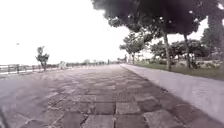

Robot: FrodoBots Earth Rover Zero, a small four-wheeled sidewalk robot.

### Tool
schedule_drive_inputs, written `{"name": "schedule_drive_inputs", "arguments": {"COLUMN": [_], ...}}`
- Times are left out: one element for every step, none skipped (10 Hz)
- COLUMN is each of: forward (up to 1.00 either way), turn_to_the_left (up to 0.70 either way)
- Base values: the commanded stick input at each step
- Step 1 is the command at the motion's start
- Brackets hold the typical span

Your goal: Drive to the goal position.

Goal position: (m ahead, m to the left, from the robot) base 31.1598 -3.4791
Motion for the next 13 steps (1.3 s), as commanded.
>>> {"name": "schedule_drive_inputs", "arguments": {"forward": [1.0,1.0,1.0,1.0,1.0,1.0,1.0,1.0,1.0,1.0,1.0,1.0,1.0], "turn_to_the_left": [0.0,0.0,0.0,0.0,0.0,0.0,0.0,0.0,0.0,0.0,0.0,0.0,0.0]}}
